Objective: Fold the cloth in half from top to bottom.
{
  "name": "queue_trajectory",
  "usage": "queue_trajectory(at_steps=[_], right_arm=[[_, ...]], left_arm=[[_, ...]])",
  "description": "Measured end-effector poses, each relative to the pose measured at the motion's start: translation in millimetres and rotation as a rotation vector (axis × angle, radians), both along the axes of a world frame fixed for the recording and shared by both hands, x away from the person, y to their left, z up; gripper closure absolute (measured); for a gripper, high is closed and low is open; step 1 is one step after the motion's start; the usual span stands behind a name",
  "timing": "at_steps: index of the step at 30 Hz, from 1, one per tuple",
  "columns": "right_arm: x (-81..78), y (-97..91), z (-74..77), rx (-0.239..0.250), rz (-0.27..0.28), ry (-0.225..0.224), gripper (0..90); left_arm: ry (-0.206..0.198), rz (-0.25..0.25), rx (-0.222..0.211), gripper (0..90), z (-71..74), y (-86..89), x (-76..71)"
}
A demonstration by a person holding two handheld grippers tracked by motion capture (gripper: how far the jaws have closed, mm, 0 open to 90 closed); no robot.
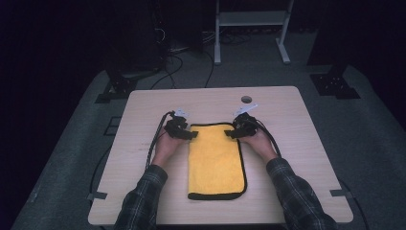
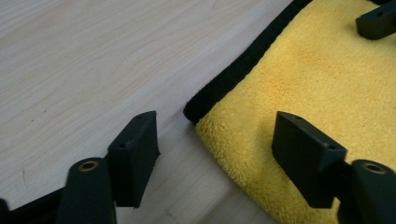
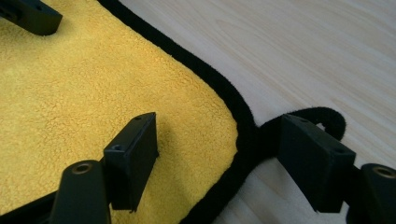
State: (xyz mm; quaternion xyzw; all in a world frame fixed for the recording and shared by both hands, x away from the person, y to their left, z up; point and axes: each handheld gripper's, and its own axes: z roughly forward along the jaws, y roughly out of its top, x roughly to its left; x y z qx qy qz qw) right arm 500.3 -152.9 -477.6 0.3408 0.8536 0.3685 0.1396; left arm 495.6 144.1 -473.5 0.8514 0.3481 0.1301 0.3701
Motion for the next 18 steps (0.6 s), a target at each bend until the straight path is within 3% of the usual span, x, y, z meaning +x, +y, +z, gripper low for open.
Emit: queue_trajectory(at_steps=[3,5,9,12,15,18], right_arm=[[0.7,-1.0,-0.5,0.013,0.002,0.016,31.6],[-1.2,0.3,1.1,0.011,0.020,0.020,42.4],[-3.5,2.5,2.9,0.008,0.034,0.032,50.5],[-5.7,4.7,4.3,0.013,0.050,0.047,62.0],[-6.3,4.9,4.6,0.020,0.059,0.058,68.8],[-7.2,6.0,4.9,0.035,0.070,0.080,78.4]], left_arm=[[0.001,-0.020,0.001,39.2,1.1,-1.2,-1.1],[0.003,-0.029,0.001,46.8,1.4,-2.5,-2.0],[0.022,-0.047,-0.011,56.1,2.8,-2.8,-2.7],[0.040,-0.066,-0.013,69.8,3.7,-4.8,-3.7],[0.055,-0.064,-0.022,76.5,4.2,-6.0,-4.6],[0.043,-0.067,-0.012,79.4,4.8,-6.8,-5.4]])
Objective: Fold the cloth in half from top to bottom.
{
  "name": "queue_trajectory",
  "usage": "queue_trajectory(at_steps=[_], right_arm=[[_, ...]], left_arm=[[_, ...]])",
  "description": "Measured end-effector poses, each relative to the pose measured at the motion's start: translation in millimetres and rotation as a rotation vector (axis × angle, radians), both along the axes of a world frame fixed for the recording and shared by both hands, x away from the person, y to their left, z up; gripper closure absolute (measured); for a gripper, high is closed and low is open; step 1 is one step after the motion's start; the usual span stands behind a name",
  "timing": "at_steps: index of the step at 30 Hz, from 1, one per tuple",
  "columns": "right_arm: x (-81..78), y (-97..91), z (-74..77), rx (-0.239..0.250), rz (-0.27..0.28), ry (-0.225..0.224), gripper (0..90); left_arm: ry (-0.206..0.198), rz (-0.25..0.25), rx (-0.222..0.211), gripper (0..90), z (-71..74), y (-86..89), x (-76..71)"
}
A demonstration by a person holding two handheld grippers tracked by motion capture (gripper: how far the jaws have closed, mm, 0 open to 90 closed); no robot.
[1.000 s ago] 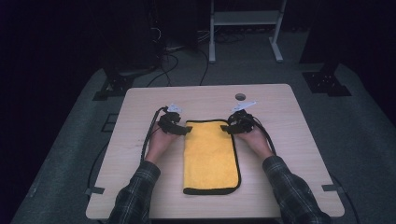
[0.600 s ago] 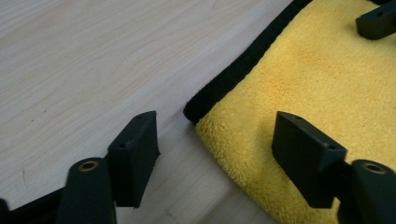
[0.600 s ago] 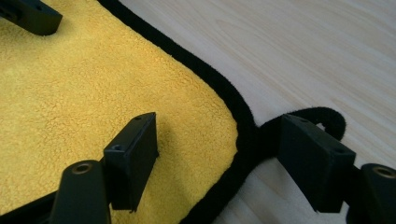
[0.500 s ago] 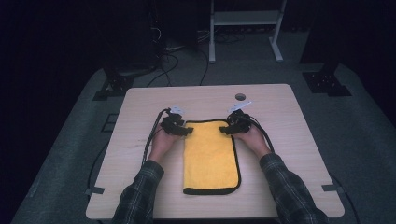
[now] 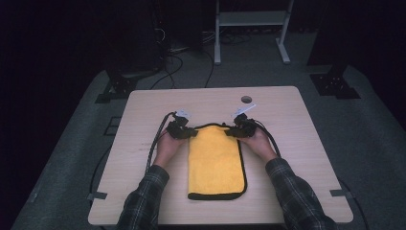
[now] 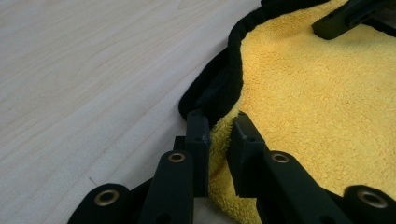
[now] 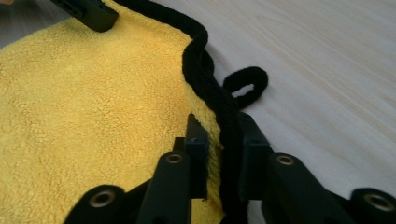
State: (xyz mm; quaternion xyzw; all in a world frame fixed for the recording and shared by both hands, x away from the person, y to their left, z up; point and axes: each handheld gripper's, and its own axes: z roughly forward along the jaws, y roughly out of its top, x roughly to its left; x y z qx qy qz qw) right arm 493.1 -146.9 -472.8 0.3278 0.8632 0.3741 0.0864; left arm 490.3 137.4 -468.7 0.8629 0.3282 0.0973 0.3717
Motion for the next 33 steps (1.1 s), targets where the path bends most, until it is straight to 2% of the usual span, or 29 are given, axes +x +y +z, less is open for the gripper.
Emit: queue_trajectory(at_steps=[4,8,13,17,19,24,30,33], right_arm=[[0.8,0.0,0.6,0.003,-0.004,0.018,80.4],[1.8,0.3,3.1,-0.022,-0.012,-0.007,80.9],[5.2,-1.4,12.5,-0.015,-0.032,-0.043,81.0],[7.8,-5.6,30.1,0.018,-0.042,-0.079,80.9],[7.7,-8.5,36.5,0.038,-0.043,-0.082,80.9],[-2.7,-16.6,45.6,0.096,-0.028,-0.097,80.8],[-24.5,-24.7,45.7,0.160,0.012,-0.103,80.8],[-35.5,-26.5,44.0,0.174,0.030,-0.101,80.7]], left_arm=[[-0.016,0.001,0.001,80.6,0.7,-0.2,-0.6],[-0.039,0.004,-0.006,80.9,6.8,-0.1,1.3],[-0.098,0.001,-0.009,81.2,28.6,-2.7,4.8],[-0.143,-0.002,-0.023,81.2,46.0,-2.0,6.0],[-0.157,-0.011,-0.035,81.3,52.3,-1.4,4.6],[-0.173,-0.048,-0.064,81.3,61.7,0.7,-6.5],[-0.178,-0.112,-0.098,81.2,63.9,7.8,-28.2],[-0.178,-0.136,-0.104,81.2,62.2,9.9,-40.2]])
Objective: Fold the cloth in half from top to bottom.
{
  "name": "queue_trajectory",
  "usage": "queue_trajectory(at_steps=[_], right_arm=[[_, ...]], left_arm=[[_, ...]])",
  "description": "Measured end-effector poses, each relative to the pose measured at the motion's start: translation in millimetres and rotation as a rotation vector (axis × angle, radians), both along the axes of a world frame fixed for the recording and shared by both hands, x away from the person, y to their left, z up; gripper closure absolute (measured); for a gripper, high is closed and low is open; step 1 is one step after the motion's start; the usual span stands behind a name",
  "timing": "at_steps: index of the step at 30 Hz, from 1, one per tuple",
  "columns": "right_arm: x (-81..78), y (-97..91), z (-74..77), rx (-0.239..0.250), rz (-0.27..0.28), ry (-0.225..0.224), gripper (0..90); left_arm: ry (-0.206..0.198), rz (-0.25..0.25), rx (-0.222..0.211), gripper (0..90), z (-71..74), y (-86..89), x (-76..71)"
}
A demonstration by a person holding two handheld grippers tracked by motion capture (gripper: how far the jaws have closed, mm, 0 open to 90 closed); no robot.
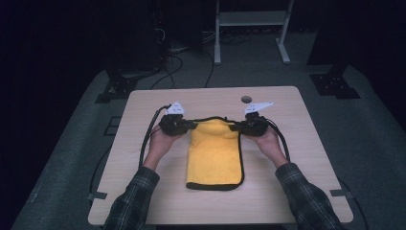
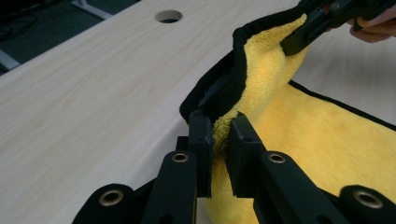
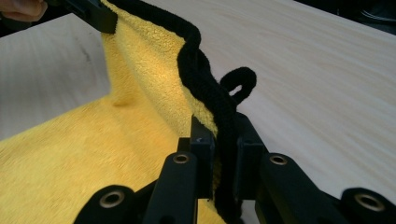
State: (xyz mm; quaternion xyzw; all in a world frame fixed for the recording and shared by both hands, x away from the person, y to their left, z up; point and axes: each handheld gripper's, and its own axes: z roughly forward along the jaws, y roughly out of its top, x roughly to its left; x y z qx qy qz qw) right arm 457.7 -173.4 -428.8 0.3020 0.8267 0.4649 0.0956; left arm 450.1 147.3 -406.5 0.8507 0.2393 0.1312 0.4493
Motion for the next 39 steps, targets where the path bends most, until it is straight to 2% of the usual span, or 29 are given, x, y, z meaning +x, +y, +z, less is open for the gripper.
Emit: queue_trajectory(at_steps=[9,13,14,18,23,27,32,35,36,37,38,39], right_arm=[[-31.8,-0.6,-8.5,-0.007,0.058,-0.006,80.6],[-44.2,0.2,-7.5,-0.009,0.081,-0.012,80.6],[-44.2,0.2,-7.5,-0.009,0.081,-0.012,80.6],[-61.3,1.5,-6.4,-0.024,0.104,-0.019,80.5],[-78.3,2.1,-8.5,-0.038,0.131,-0.009,80.4],[-90.6,3.3,-11.5,-0.047,0.150,-0.006,80.2],[-102.5,3.9,-17.0,-0.064,0.167,-0.001,79.4],[-106.3,5.4,-24.6,-0.089,0.175,0.017,77.1],[-108.3,6.4,-30.5,-0.109,0.181,0.032,73.2],[-108.3,6.4,-30.5,-0.109,0.181,0.032,73.2],[-109.4,6.5,-33.6,-0.122,0.187,0.057,67.0],[-109.8,6.1,-34.1,-0.124,0.188,0.056,64.0]], left_arm=[[0.016,-0.053,0.002,81.3,-8.3,5.0,-34.2],[0.009,-0.072,0.013,81.3,-6.7,7.9,-50.5],[0.009,-0.072,0.013,81.3,-6.7,7.9,-50.5],[0.019,-0.090,0.015,81.3,-8.5,10.9,-63.8],[0.040,-0.108,0.015,81.3,-12.7,13.0,-79.5],[0.054,-0.125,0.033,81.3,-15.1,14.1,-90.7],[0.095,-0.140,0.055,81.2,-28.3,14.9,-101.6],[0.125,-0.145,0.080,81.1,-37.2,13.7,-105.3],[0.140,-0.149,0.100,80.8,-43.0,13.1,-107.5],[0.140,-0.149,0.100,80.1,-43.0,13.1,-107.5],[0.149,-0.146,0.106,78.6,-45.8,12.9,-108.8],[0.150,-0.148,0.115,76.0,-47.4,13.1,-109.5]])
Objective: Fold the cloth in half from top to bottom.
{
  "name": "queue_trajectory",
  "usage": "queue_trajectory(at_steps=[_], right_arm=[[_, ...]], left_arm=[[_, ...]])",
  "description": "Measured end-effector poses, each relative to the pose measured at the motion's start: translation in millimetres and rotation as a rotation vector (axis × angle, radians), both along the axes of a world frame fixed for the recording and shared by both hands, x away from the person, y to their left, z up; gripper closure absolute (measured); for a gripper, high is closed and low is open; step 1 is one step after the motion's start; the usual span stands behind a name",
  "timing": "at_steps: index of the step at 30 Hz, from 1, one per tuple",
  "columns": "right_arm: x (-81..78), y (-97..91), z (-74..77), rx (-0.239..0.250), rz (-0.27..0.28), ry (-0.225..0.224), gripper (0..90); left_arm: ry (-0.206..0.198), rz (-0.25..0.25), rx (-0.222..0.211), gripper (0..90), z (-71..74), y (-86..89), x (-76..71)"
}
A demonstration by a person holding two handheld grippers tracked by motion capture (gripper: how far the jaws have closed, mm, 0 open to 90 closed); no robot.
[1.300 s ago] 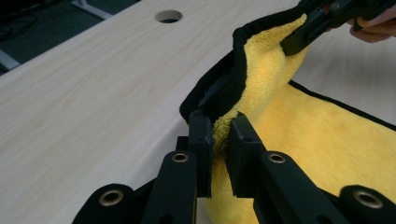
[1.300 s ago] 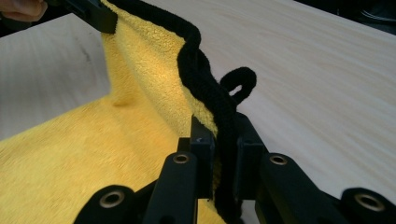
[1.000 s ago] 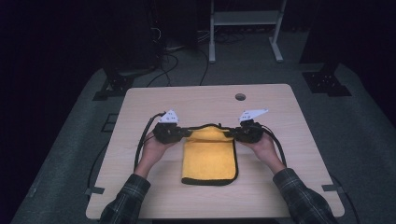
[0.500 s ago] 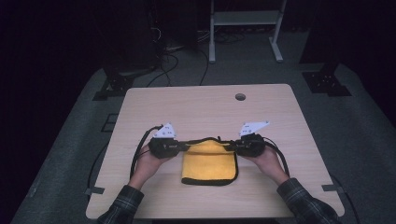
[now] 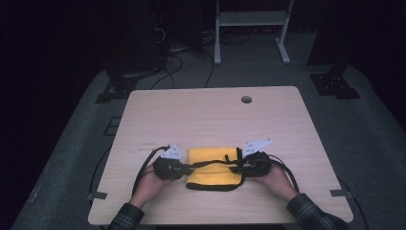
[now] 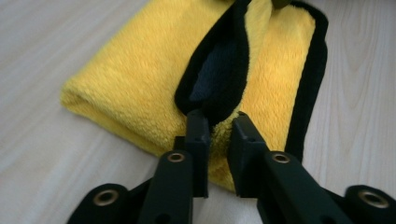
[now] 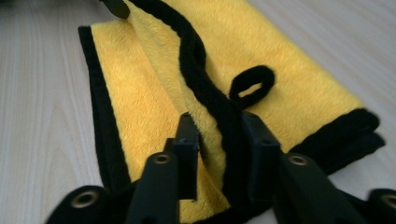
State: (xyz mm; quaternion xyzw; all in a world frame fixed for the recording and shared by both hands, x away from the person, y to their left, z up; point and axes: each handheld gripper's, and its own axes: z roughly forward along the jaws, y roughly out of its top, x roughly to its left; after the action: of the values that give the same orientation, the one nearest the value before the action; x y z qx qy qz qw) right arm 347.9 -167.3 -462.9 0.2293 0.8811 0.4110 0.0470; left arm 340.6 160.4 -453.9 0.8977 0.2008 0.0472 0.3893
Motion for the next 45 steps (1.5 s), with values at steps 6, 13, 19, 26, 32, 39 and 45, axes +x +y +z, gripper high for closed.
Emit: queue_trajectory(at_steps=[6,13,19,26,32,39,45], right_arm=[[-7.9,-7.4,7.7,0.028,-0.006,0.012,54.4],[-25.4,-33.3,28.4,0.101,-0.030,-0.027,52.7],[-24.7,-58.7,33.5,0.134,-0.098,-0.049,59.4],[-6.1,-39.3,25.9,0.122,-0.093,-0.039,64.7],[-7.1,-7.7,10.4,0.048,-0.017,-0.009,64.7],[-23.2,3.4,-3.1,-0.044,0.044,-0.018,62.5],[-33.0,3.2,-4.5,-0.064,0.051,-0.027,59.8]], left_arm=[[-0.021,0.007,-0.019,62.8,5.5,5.2,-10.9],[-0.038,0.021,-0.081,62.3,19.4,20.7,-22.9],[-0.056,0.057,-0.113,71.6,26.6,26.8,-14.0],[-0.060,0.070,-0.099,73.1,24.0,6.2,8.8],[-0.007,0.016,-0.029,73.0,5.6,-13.6,8.5],[0.012,-0.023,0.020,72.8,-1.7,-8.4,-13.7],[-0.024,-0.037,0.066,70.7,-5.8,-9.1,-26.8]])
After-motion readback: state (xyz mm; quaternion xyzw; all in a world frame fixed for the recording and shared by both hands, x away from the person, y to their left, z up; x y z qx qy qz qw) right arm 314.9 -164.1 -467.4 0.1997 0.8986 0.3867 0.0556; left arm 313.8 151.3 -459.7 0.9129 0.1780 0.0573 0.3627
